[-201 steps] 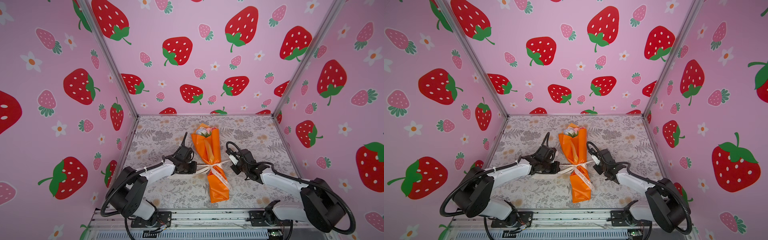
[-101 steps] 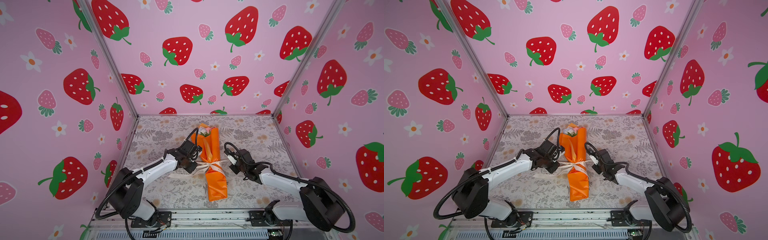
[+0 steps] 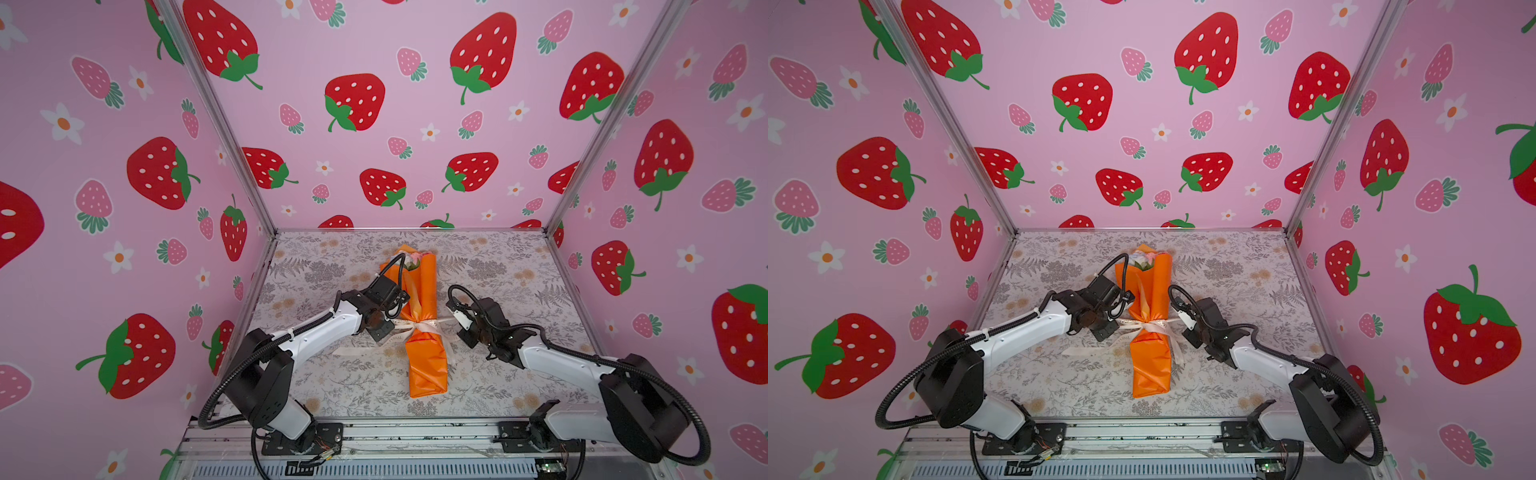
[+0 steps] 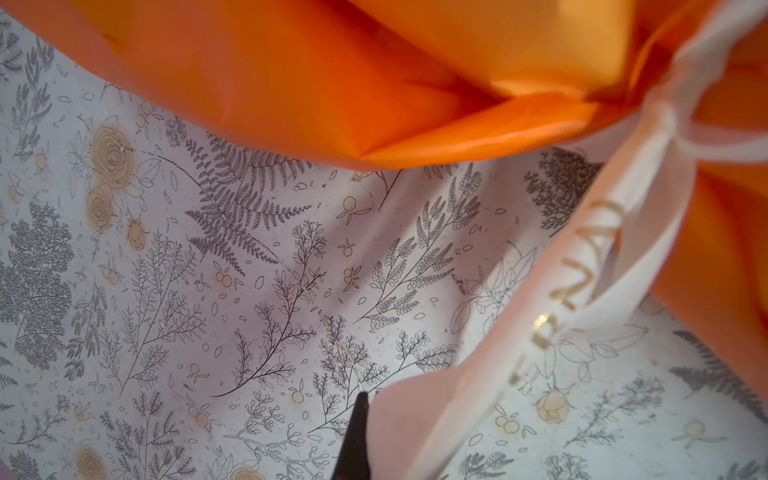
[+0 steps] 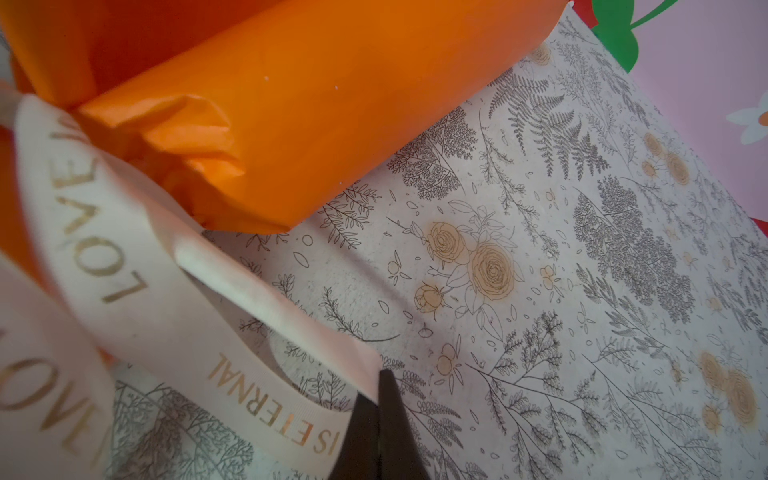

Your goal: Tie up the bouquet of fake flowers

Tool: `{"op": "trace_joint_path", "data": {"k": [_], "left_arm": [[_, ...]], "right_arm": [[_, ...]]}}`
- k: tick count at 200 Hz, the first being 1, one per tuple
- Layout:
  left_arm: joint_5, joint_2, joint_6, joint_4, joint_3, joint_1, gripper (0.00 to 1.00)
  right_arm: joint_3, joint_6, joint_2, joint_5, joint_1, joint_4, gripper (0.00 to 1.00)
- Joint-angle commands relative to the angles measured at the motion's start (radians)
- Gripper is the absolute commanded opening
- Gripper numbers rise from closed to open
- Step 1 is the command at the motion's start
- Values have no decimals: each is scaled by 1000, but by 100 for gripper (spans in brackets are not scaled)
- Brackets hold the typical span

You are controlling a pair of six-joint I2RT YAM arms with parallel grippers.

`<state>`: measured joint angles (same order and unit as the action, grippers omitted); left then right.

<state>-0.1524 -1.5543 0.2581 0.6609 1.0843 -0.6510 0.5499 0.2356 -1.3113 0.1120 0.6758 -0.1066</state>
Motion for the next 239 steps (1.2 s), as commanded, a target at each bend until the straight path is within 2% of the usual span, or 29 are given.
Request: {"op": "trace_joint_path", "data": {"k": [1,14,29,43,49,58,65,79,101,112,126,155,170,184,203,225,239], "left_arm": [[-59,-35,-80,144,17,21,2],[-56,-47,-128,154,37,21,16],[-26,-21,-171,135,39,25,32],[36,45,-210,87,8,36,43],[70,86,-228,65,-7,45,45],[106,150,-257,21,-41,61,47],[127,204,-279,-16,-76,77,51],[168,305,-315,-75,-135,116,59],[158,446,-379,-125,-208,185,68],[163,502,-409,-143,-239,231,72],[193,554,-475,-169,-276,298,77],[426,590,-648,-288,-369,418,78],[556,569,-741,-398,-432,437,78],[631,530,-802,-472,-474,436,78],[690,476,-890,-578,-526,435,78],[726,414,-947,-662,-559,434,78],[752,374,-985,-720,-574,430,78]], "right_arm": [[9,-25,24,62,-34,56,0],[23,-40,38,45,-33,75,10],[43,-107,78,50,-37,95,34],[38,-146,144,79,-47,77,44],[29,-158,178,101,-55,58,49],[11,-169,227,122,-73,30,51],[-1,-179,260,146,-88,7,60],[-17,-201,312,223,-118,-27,69],[-28,-262,354,307,-187,-44,78],[-26,-303,365,295,-224,-41,80],[-26,-379,372,227,-265,-28,82],[-25,-519,360,-13,-292,-16,79],[-34,-605,335,-141,-294,-25,76],[-50,-664,300,-240,-293,-45,74],[-61,-726,245,-250,-294,-23,74],[-74,-727,208,-161,-295,2,75],[-73,-711,196,-173,-298,-3,75]]}}
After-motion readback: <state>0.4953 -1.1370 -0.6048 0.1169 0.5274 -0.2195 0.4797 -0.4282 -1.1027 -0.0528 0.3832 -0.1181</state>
